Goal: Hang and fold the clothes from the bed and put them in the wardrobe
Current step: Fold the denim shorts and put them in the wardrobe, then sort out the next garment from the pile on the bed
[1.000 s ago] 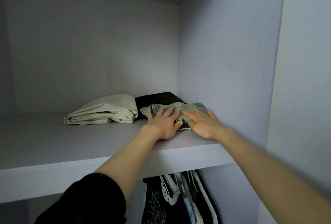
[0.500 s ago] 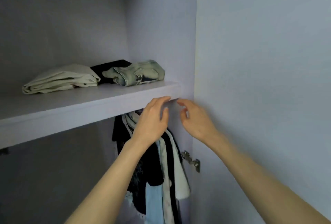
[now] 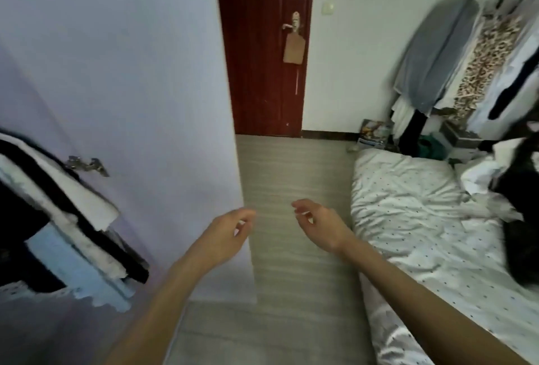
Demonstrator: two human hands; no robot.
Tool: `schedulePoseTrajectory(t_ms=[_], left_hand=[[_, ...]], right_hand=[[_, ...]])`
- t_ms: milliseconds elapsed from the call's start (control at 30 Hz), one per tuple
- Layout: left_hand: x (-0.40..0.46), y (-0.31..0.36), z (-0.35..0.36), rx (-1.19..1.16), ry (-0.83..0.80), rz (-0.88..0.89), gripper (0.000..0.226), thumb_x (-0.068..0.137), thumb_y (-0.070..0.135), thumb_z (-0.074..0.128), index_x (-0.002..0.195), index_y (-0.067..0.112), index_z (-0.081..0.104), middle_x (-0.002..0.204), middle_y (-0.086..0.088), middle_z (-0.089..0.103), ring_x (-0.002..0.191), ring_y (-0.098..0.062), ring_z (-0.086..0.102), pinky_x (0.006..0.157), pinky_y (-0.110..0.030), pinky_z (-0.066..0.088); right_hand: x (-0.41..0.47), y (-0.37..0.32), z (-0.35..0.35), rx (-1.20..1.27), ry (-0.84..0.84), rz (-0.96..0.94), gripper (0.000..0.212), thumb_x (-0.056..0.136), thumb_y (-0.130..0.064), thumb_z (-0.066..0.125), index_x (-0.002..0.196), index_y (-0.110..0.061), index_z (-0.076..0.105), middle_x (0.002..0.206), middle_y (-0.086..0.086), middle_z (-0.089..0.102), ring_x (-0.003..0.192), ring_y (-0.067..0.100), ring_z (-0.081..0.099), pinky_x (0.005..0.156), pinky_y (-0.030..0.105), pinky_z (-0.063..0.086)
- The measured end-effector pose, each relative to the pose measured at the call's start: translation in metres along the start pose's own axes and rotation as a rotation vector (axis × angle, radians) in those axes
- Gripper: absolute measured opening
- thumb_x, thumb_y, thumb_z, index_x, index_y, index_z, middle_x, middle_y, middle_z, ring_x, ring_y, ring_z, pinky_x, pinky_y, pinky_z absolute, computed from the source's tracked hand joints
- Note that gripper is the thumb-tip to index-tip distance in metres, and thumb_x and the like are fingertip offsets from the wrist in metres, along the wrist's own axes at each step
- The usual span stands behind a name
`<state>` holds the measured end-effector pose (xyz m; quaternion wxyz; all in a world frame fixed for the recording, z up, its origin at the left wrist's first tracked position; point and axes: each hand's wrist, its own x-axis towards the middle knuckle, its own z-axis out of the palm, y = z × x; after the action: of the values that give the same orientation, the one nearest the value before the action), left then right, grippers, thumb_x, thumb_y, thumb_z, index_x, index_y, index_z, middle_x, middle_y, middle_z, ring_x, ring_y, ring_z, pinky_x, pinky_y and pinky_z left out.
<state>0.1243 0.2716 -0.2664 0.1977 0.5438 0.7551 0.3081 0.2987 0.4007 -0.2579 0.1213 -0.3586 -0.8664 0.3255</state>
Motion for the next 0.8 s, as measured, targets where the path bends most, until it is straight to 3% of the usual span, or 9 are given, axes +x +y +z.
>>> schedulePoseTrajectory(t_ms=[100,200,400,600,800], left_hand=[[0.041,0.049,0.065,-0.024,-0.137,0.091,0.029,0.096,0.007,0.046,0.123,0.009,0.058,0.113,-0.008,0.064,0.103,-0.022,0.061,0.088,-0.024,0.044],[0.079,0.097,0.124,-0.046,-0.242,0.146,0.028,0.096,0.008,0.047,0.122,0.006,0.058,0.114,-0.011,0.065,0.106,-0.022,0.062,0.092,-0.029,0.046],[0.158,0.206,0.243,-0.143,-0.459,0.302,0.027,0.097,0.015,0.047,0.121,0.013,0.059,0.108,0.007,0.061,0.106,-0.011,0.06,0.095,-0.021,0.044],[0.224,0.252,0.31,-0.089,-0.596,0.396,0.028,0.098,0.017,0.045,0.124,0.019,0.056,0.119,0.01,0.058,0.111,-0.006,0.054,0.096,-0.018,0.041],[0.339,0.255,0.362,-0.015,-0.703,0.454,0.029,0.098,0.02,0.044,0.125,0.023,0.055,0.122,0.008,0.059,0.108,-0.004,0.054,0.093,-0.019,0.041]], right_hand=[[-0.028,0.074,-0.048,0.046,0.096,0.192,0.034,0.096,-0.013,0.045,0.129,-0.013,0.054,0.119,0.009,0.064,0.106,0.025,0.061,0.093,0.024,0.041],[-0.054,0.131,-0.09,0.061,0.15,0.301,0.035,0.096,-0.012,0.043,0.129,-0.014,0.052,0.119,0.009,0.064,0.108,0.024,0.059,0.091,0.023,0.04],[-0.1,0.243,-0.181,0.092,0.35,0.524,0.034,0.099,-0.017,0.042,0.132,-0.015,0.049,0.116,0.01,0.065,0.108,0.025,0.06,0.091,0.032,0.045],[-0.098,0.318,-0.225,0.093,0.434,0.666,0.035,0.098,-0.016,0.041,0.132,-0.016,0.048,0.118,0.01,0.064,0.106,0.026,0.059,0.089,0.033,0.046],[-0.029,0.387,-0.252,0.101,0.504,0.782,0.036,0.098,-0.019,0.04,0.134,-0.018,0.046,0.12,0.009,0.063,0.111,0.028,0.057,0.092,0.036,0.045]])
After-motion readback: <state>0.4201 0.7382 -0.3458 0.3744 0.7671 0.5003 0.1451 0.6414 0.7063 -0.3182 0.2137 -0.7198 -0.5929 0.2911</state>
